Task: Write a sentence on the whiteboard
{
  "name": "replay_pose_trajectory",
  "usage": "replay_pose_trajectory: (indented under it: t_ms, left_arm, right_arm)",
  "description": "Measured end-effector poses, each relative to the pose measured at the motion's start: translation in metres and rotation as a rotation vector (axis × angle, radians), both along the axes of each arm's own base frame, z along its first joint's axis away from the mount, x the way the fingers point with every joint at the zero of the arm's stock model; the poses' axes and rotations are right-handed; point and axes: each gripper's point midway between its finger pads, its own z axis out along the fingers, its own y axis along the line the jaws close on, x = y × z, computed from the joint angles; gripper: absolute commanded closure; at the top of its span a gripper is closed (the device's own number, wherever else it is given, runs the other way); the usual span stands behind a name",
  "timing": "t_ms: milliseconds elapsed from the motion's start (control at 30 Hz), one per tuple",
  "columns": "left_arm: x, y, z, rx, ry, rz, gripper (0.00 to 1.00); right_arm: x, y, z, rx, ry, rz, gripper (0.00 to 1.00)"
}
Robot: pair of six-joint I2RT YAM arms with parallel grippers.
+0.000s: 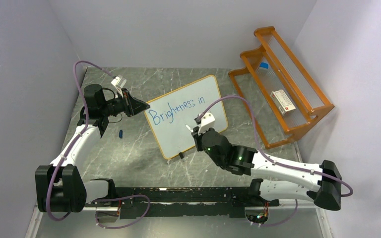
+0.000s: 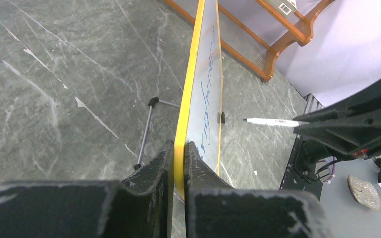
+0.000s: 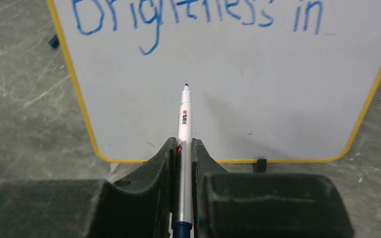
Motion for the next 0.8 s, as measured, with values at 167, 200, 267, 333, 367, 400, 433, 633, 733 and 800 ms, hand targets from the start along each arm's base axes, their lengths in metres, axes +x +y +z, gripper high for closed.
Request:
replay_pose_trajectory:
  t_ms: [167,200,267,333,367,400,433,633,733,800]
  left_arm:
    - [0.000,0.000,0.000,0.000,-0.001,0.000,0.95]
    - [0.000,0.000,0.000,0.000,-0.001,0.000,0.95]
    - [0.000,0.000,0.000,0.000,-0.001,0.000,0.95]
    - [0.000,0.000,0.000,0.000,-0.001,0.000,0.95]
    - [0.000,0.000,0.000,0.000,-0.001,0.000,0.95]
    - [0.000,0.000,0.000,0.000,-0.001,0.000,0.95]
    - [0.000,0.000,0.000,0.000,-0.001,0.000,0.95]
    - [0.000,0.000,0.001,0.000,-0.002,0.000,0.95]
    - [-0.001,0.000,0.001,0.000,-0.002,0.000,0.95]
    - [-0.001,0.000,0.001,0.000,-0.002,0.000,0.95]
  right_arm:
    - [-0.015,0.015,-0.010,-0.024,-0.001,0.043,1.00]
    - [-0.017,0.018,-0.012,-0.027,-0.002,0.050,1.00]
    - [-0.023,0.025,-0.015,-0.034,-0.005,0.066,1.00]
    - [-0.029,0.033,-0.018,-0.038,-0.009,0.086,1.00]
    - [-0.031,0.036,-0.019,-0.041,-0.010,0.094,1.00]
    - [-0.034,0.039,-0.021,-0.046,-0.012,0.102,1.00]
    - [-0.036,0.042,-0.023,-0.050,-0.014,0.107,1.00]
    - [-0.043,0.057,-0.034,-0.072,-0.025,0.127,1.00]
    - [-0.044,0.062,-0.037,-0.079,-0.033,0.129,1.00]
    - [-0.043,0.064,-0.037,-0.077,-0.040,0.124,1.00]
